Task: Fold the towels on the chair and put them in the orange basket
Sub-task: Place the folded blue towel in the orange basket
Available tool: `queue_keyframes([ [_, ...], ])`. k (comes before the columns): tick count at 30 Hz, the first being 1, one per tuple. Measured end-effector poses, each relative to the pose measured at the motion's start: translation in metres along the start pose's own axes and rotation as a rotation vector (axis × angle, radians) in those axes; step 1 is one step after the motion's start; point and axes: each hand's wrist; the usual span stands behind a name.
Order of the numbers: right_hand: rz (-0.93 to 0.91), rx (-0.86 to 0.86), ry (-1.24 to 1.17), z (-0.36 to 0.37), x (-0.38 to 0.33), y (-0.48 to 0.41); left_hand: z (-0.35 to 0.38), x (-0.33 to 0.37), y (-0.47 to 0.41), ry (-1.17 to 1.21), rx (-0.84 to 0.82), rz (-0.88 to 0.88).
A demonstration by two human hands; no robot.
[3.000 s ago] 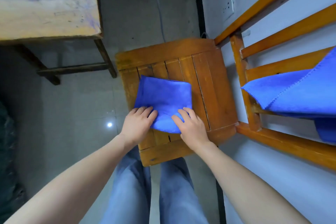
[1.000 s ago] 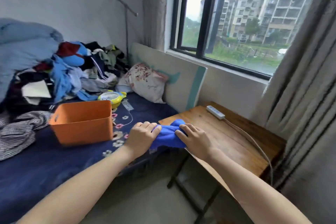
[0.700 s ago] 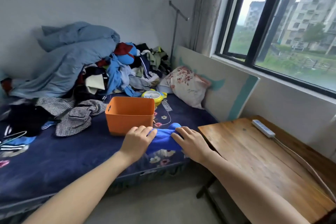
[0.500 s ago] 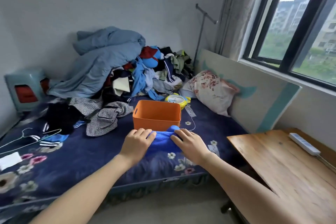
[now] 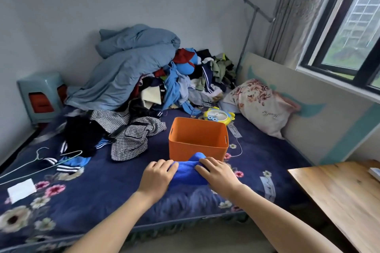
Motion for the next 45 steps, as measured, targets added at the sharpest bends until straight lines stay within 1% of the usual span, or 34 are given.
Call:
queue_keyframes([
  [2,0.013,-0.03,-0.022,0.007,0.0,0.003,0.006,0.001,-0.002,0.016,-0.055,-0.014],
  [4,-0.012,0.005,-0.016,0.012,0.002,-0.002,0.001,-0.001,-0.008,0.015,-0.125,0.001],
  [5,0.008,0.023,-0.016,0.015,0.006,-0.002,0.001,-0.002,-0.009,0.022,-0.137,0.001],
  [7,0.045,0.042,-0.023,0.071,0.087,-0.001,0.069,-0.005,-0.069,-0.085,-0.085,-0.024],
  [8,0.052,0.014,-0.084,0.07,0.093,-0.006,0.065,-0.009,-0.077,-0.051,-0.14,-0.052],
  [10,0.052,0.035,-0.105,0.073,0.097,-0.016,0.065,-0.014,-0.084,-0.097,-0.189,-0.067],
  [12,0.031,0.08,-0.094,0.085,0.108,-0.012,0.073,-0.01,-0.091,-0.112,-0.182,-0.083],
  [13,0.029,0.118,-0.103,0.094,0.127,-0.012,0.083,-0.009,-0.104,-0.105,-0.163,-0.088],
  [16,0.043,0.136,-0.106,0.116,0.172,-0.014,0.114,-0.009,-0.132,-0.07,-0.153,-0.118],
  [17,0.036,0.138,-0.109,0.125,0.18,-0.01,0.124,-0.008,-0.133,-0.065,-0.182,-0.13],
  [19,0.031,0.154,-0.14,0.14,0.189,-0.002,0.142,-0.006,-0.132,-0.059,-0.268,-0.165],
  [22,0.032,0.086,-0.21,0.165,0.199,0.009,0.165,-0.007,-0.131,-0.052,-0.332,-0.19],
  [24,0.044,0.062,-0.239,0.181,0.207,0.012,0.177,-0.01,-0.138,-0.064,-0.341,-0.164],
  [30,0.108,0.086,-0.224,0.203,0.24,-0.003,0.211,-0.03,-0.173,-0.031,-0.347,-0.157],
  [37,0.158,-0.04,-0.246,0.23,0.3,-0.037,0.265,-0.071,-0.238,0.027,-0.355,-0.116],
  [40,0.228,-0.127,-0.267,0.243,0.315,-0.045,0.29,-0.084,-0.259,0.054,-0.4,-0.111],
  [45,0.342,-0.279,-0.361,0.284,0.319,-0.049,0.338,-0.106,-0.272,0.103,-0.561,-0.06],
])
Point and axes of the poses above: each hand's wrist, its own y-axis away from the middle knuckle, its own z-axis out of the palm, x = y × z, and after that the axes turned 14 degrees about -z, right-handed
